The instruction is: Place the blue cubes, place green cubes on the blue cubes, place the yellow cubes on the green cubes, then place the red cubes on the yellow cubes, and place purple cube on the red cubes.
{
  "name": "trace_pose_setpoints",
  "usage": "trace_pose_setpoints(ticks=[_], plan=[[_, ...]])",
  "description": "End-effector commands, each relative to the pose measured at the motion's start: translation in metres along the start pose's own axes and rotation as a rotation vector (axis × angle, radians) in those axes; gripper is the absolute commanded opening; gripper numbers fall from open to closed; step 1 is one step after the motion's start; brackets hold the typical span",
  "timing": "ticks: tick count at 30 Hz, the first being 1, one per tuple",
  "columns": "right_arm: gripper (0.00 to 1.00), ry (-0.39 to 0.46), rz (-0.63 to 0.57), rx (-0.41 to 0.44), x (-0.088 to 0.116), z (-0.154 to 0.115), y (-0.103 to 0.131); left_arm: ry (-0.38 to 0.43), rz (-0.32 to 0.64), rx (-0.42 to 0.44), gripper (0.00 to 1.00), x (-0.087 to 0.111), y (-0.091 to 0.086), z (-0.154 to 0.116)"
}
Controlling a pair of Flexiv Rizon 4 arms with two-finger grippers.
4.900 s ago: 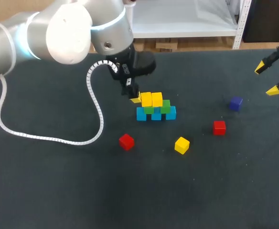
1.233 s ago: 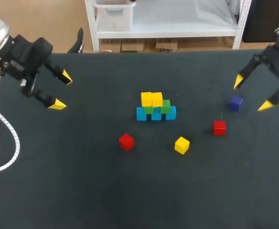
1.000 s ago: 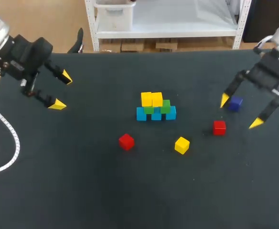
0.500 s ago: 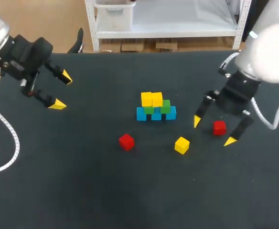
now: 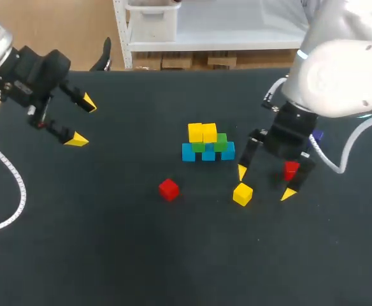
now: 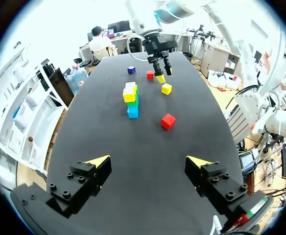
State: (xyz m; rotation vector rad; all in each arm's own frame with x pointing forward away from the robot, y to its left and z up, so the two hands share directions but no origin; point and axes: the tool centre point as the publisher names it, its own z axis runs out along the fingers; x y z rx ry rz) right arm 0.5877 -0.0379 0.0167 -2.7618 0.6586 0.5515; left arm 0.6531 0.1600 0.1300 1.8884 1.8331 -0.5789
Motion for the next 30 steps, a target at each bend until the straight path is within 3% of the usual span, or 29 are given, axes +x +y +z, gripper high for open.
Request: trace_pose_setpoints(ticks=[1, 11, 24, 25, 29, 30], plan=[[1.0, -0.008, 0.004, -0.018, 0.006, 0.004, -0.01, -0.004, 0.004, -0.002, 1.0, 0.001, -0.001, 0.0], [1.0, -0.012, 0.018, -0.033, 0.006, 0.017, -0.019, -0.004, 0.004, -0.002, 1.0, 0.001, -0.001, 0.0], [1.0, 0.025, 0.144, -0.012, 0.004, 0.021, -0.027, -0.004, 0.004, -0.002, 1.0, 0.001, -0.001, 0.0], [0.93, 0.024, 0.144, -0.012, 0.004, 0.02, -0.027, -0.004, 0.004, -0.002, 1.0, 0.001, -0.001, 0.0], [0.82, 0.021, 0.149, -0.015, 0.002, 0.02, -0.026, -0.004, 0.004, -0.002, 1.0, 0.001, -0.001, 0.0], [0.72, 0.02, 0.149, -0.018, 0.001, 0.019, -0.026, -0.004, 0.004, -0.002, 1.0, 0.001, -0.001, 0.0]])
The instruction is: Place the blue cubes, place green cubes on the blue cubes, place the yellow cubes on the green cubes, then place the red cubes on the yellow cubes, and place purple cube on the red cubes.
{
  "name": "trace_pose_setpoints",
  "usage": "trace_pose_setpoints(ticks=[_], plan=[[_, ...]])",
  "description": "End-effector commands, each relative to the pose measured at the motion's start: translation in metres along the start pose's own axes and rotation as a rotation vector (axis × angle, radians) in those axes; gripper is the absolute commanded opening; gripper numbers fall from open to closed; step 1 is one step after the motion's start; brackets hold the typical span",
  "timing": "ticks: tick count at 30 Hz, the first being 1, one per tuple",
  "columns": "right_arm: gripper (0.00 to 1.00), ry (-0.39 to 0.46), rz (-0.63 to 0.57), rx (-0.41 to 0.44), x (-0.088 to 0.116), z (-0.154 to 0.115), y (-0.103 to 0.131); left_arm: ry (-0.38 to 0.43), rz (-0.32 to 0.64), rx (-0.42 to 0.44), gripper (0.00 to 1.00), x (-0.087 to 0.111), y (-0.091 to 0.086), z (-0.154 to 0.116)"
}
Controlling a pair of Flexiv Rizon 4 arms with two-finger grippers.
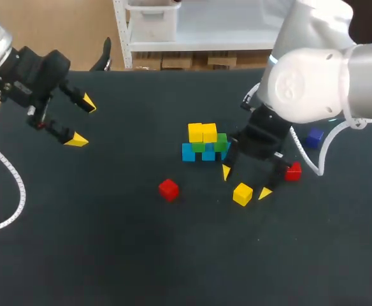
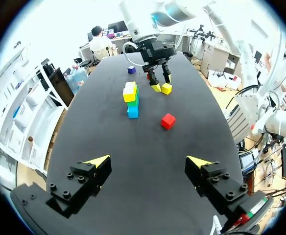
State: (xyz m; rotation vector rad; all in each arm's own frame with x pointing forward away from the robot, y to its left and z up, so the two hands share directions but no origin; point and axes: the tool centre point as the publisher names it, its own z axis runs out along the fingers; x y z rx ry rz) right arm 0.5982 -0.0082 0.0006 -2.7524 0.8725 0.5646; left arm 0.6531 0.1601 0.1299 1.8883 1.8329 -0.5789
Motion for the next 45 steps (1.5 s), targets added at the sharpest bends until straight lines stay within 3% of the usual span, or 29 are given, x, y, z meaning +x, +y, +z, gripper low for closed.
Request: trace_pose_setpoints(ticks=[1, 2, 11, 14, 15, 25, 34, 45], plan=[[0.64, 0.001, 0.003, -0.007, -0.003, -0.001, 0.003, -0.004, 0.004, -0.002, 1.0, 0.001, -0.001, 0.0], [0.5, 0.0, 0.003, -0.008, -0.004, -0.001, 0.004, -0.004, 0.004, -0.002, 1.0, 0.001, -0.001, 0.0], [0.46, -0.009, 0.023, -0.025, -0.005, 0.001, 0.006, -0.004, 0.004, -0.002, 1.0, 0.001, -0.001, 0.0], [0.08, -0.008, 0.026, -0.024, -0.005, 0.002, 0.006, -0.004, 0.004, -0.002, 1.0, 0.001, -0.001, 0.0], [0.0, -0.008, 0.028, -0.024, -0.005, 0.002, 0.006, -0.004, 0.004, -0.002, 1.0, 0.001, -0.001, 0.0], [0.0, 0.011, 0.09, 0.01, 0.001, -0.013, 0.005, -0.004, 0.004, -0.002, 1.0, 0.001, -0.001, 0.0], [0.0, 0.087, 0.415, 0.136, 0.02, -0.049, -0.008, -0.004, 0.004, -0.002, 1.0, 0.001, -0.001, 0.0], [0.0, 0.049, 0.755, 0.394, 0.041, -0.077, -0.027, -0.004, 0.004, -0.002, 1.0, 0.001, -0.001, 0.0]])
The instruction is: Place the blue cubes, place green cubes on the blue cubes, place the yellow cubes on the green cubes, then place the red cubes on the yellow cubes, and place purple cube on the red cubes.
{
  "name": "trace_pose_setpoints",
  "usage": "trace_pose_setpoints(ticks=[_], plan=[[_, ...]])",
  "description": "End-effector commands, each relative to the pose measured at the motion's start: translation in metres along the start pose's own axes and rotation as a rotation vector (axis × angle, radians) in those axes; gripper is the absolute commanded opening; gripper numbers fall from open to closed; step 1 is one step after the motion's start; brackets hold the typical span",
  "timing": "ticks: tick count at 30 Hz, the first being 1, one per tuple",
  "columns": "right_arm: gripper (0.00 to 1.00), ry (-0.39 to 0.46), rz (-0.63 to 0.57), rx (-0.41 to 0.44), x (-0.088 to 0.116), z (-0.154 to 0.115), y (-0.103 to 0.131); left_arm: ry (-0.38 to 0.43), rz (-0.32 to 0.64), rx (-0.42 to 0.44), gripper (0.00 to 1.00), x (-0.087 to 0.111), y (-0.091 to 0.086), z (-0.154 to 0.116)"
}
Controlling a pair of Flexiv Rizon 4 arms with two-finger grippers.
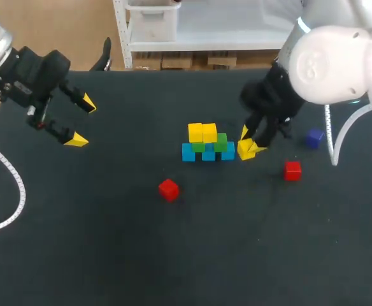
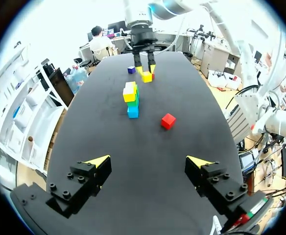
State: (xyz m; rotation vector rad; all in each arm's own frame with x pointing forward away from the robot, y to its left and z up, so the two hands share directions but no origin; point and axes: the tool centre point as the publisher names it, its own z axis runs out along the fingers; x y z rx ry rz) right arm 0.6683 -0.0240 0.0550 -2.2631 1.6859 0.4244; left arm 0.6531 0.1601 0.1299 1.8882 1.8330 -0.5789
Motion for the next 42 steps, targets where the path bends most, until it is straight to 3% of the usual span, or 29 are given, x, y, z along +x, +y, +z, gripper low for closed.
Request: trace_pose_setpoints(ticks=[1, 11, 29, 42], plan=[[0.0, -0.041, 0.169, 0.159, 0.006, -0.005, -0.001, -0.004, 0.004, -0.002, 1.0, 0.001, -0.001, 0.0], [0.0, -0.063, 0.277, 0.245, 0.007, -0.022, -0.028, -0.004, 0.004, -0.002, 1.0, 0.001, -0.001, 0.0], [0.0, -0.031, 0.279, 0.195, -0.01, -0.029, -0.046, -0.004, 0.004, -0.002, 1.0, 0.001, -0.001, 0.0], [0.0, 0.014, 0.24, 0.155, -0.02, -0.015, -0.049, -0.004, 0.004, -0.002, 1.0, 0.001, -0.001, 0.0]])
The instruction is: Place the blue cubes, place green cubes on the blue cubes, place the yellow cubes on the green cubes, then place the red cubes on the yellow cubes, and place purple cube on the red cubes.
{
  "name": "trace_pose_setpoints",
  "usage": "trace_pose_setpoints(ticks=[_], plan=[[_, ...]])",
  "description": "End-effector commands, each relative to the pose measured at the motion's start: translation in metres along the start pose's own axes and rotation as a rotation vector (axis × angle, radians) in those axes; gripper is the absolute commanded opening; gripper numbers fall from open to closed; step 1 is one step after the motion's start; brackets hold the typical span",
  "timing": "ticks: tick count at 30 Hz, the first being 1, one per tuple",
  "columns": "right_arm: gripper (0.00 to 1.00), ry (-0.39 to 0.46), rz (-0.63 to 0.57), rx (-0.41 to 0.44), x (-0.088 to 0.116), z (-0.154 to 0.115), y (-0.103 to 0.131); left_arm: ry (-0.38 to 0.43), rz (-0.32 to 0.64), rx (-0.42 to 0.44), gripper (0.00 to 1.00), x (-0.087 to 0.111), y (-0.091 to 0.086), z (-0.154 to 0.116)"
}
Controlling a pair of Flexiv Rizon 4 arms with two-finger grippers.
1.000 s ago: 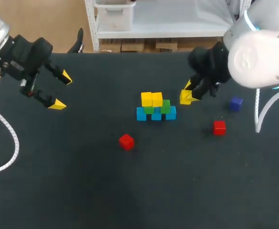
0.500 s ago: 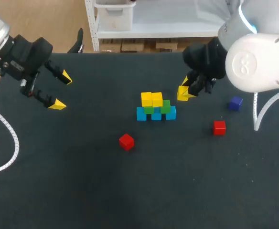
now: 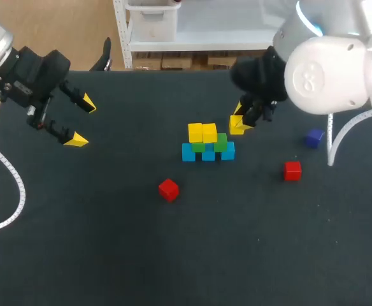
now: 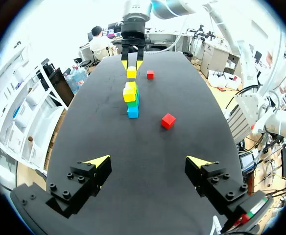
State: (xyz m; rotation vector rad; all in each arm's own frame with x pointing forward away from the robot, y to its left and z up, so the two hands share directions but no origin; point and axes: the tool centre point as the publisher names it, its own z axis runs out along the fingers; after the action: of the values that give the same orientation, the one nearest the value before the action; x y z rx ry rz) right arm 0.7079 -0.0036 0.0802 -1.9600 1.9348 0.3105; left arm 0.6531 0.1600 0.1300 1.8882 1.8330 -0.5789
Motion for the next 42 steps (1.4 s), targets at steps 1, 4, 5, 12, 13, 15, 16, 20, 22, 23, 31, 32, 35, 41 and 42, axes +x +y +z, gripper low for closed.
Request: trace_pose_setpoints(ticks=[1, 4, 5, 12, 13, 15, 16, 20, 22, 23, 31, 32, 35, 41, 42], plan=[[0.0, 0.002, -0.004, -0.009, -0.004, 0.004, -0.002, -0.004, 0.004, -0.002, 1.0, 0.001, -0.001, 0.0], [0.0, -0.002, -0.01, -0.016, -0.006, 0.006, -0.002, -0.004, 0.004, -0.002, 1.0, 0.001, -0.001, 0.0], [0.0, -0.004, -0.011, -0.022, -0.006, 0.007, -0.002, -0.004, 0.004, -0.002, 1.0, 0.001, -0.001, 0.0], [0.0, -0.007, -0.024, -0.036, -0.011, 0.011, 0.0, -0.004, 0.004, -0.002, 1.0, 0.001, -0.001, 0.0], [0.0, -0.008, -0.025, -0.038, -0.011, 0.011, 0.0, -0.004, 0.004, -0.002, 1.0, 0.001, -0.001, 0.0], [0.0, -0.008, -0.027, -0.04, -0.012, 0.012, 0.0, -0.004, 0.004, -0.002, 1.0, 0.001, -0.001, 0.0], [0.0, -0.009, -0.027, -0.041, -0.012, 0.012, 0.0, -0.004, 0.004, -0.002, 1.0, 0.001, -0.001, 0.0], [0.0, -0.01, -0.029, -0.047, -0.012, 0.014, -0.001, -0.004, 0.004, -0.002, 1.0, 0.001, -0.001, 0.0], [0.0, -0.011, -0.027, -0.052, -0.012, 0.015, -0.001, -0.004, 0.004, -0.002, 1.0, 0.001, -0.001, 0.0], [0.0, -0.011, -0.028, -0.053, -0.013, 0.015, -0.001, -0.004, 0.004, -0.002, 1.0, 0.001, -0.001, 0.0], [0.0, -0.013, -0.033, -0.062, -0.015, 0.018, -0.001, -0.004, 0.004, -0.002, 1.0, 0.001, -0.001, 0.0], [0.0, -0.014, -0.033, -0.063, -0.015, 0.018, -0.001, -0.004, 0.004, -0.002, 1.0, 0.001, -0.001, 0.0], [0.0, -0.015, -0.033, -0.065, -0.015, 0.019, -0.001, -0.004, 0.004, -0.002, 1.0, 0.001, -0.001, 0.0], [0.0, -0.017, -0.033, -0.072, -0.017, 0.021, -0.001, -0.004, 0.004, -0.002, 1.0, 0.001, -0.001, 0.0], [0.0, -0.018, -0.033, -0.073, -0.017, 0.021, -0.001, -0.004, 0.004, -0.002, 1.0, 0.001, -0.001, 0.0]])
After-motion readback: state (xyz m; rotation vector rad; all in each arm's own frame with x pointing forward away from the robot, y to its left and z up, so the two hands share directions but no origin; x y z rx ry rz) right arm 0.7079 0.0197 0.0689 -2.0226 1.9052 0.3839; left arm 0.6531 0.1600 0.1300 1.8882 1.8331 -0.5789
